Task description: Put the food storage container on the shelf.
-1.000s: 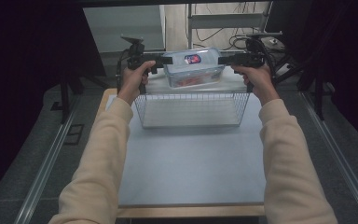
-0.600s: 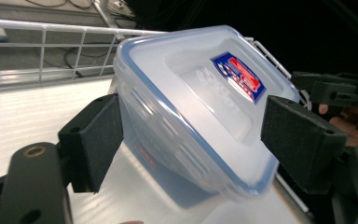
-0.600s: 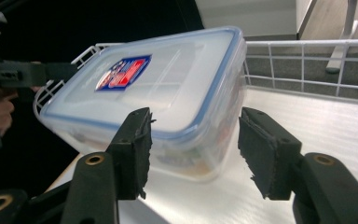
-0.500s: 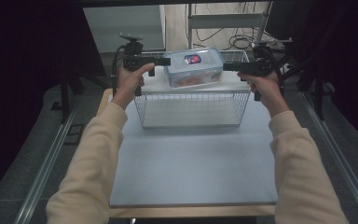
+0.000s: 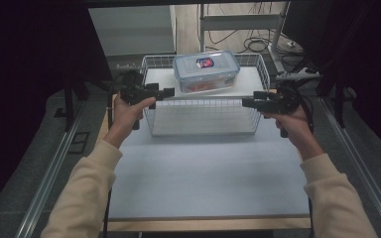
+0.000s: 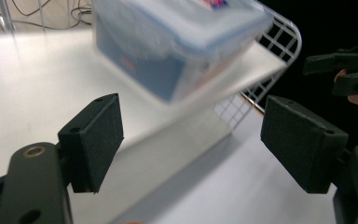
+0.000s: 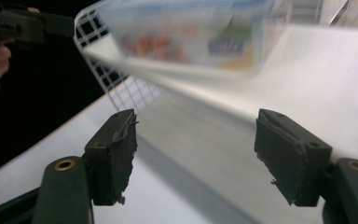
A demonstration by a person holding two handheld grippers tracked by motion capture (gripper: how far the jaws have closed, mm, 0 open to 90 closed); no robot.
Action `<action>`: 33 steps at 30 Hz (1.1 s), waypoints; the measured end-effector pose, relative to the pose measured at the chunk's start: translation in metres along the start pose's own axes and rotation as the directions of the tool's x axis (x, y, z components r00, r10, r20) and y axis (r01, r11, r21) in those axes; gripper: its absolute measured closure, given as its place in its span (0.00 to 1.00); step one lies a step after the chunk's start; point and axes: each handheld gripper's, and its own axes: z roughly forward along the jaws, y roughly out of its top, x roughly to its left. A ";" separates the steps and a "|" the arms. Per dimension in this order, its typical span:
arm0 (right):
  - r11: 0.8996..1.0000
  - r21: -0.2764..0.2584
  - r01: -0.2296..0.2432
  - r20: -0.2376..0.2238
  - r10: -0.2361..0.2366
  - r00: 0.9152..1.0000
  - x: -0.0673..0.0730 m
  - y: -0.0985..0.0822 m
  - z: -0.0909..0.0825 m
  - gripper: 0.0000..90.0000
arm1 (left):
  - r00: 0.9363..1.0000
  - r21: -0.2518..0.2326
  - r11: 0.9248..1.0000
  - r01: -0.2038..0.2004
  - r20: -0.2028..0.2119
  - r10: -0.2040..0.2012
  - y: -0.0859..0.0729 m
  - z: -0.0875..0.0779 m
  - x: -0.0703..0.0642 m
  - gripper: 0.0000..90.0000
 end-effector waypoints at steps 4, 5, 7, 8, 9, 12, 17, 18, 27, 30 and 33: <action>1.000 0.009 0.022 -0.002 -0.022 1.000 0.007 -0.030 -0.010 0.29 | 1.000 -0.009 1.000 0.011 0.007 -0.011 -0.024 -0.008 -0.002 0.23; 1.000 0.013 0.027 -0.005 -0.027 1.000 0.009 -0.037 -0.012 0.29 | 1.000 -0.011 1.000 0.003 0.008 -0.003 -0.039 -0.012 -0.004 0.23; 0.999 0.020 0.042 -0.010 -0.042 0.999 0.013 -0.051 -0.015 0.28 | 1.000 -0.015 1.000 -0.006 0.014 0.006 -0.056 -0.017 -0.008 0.24; 0.999 0.025 0.045 -0.014 -0.045 0.999 0.015 -0.057 -0.016 0.28 | 1.000 -0.015 1.000 -0.004 0.022 0.005 -0.065 -0.019 -0.009 0.24; 0.998 0.027 0.049 -0.020 -0.048 0.999 0.017 -0.065 -0.017 0.28 | 0.999 -0.015 1.000 -0.002 0.035 0.002 -0.075 -0.022 -0.011 0.24; 0.998 0.042 0.049 -0.030 -0.048 0.998 0.021 -0.081 -0.018 0.27 | 0.998 -0.007 1.000 0.007 0.055 -0.007 -0.090 -0.024 -0.013 0.24; 0.998 0.065 0.009 -0.051 -0.006 0.999 0.028 -0.132 -0.014 0.25 | 0.999 0.039 0.999 -0.018 0.031 0.017 -0.133 -0.024 -0.019 0.24; 0.998 0.065 0.009 -0.051 -0.006 0.999 0.028 -0.132 -0.014 0.25 | 0.999 0.048 0.999 -0.020 0.032 0.019 -0.138 -0.024 -0.020 0.24; 0.996 0.088 0.035 -0.020 -0.033 0.999 0.030 -0.151 -0.008 0.22 | 0.998 0.091 0.995 -0.047 0.037 0.044 -0.167 -0.013 -0.026 0.24; 0.994 0.093 0.057 -0.022 -0.055 0.998 0.032 -0.155 -0.006 0.19 | 0.998 0.103 0.993 -0.053 0.030 0.050 -0.169 -0.011 -0.026 0.23; 0.990 0.106 0.092 0.024 -0.095 0.995 0.033 -0.163 -0.004 0.18 | 0.999 0.109 0.993 -0.042 0.027 0.039 -0.173 -0.008 -0.026 0.23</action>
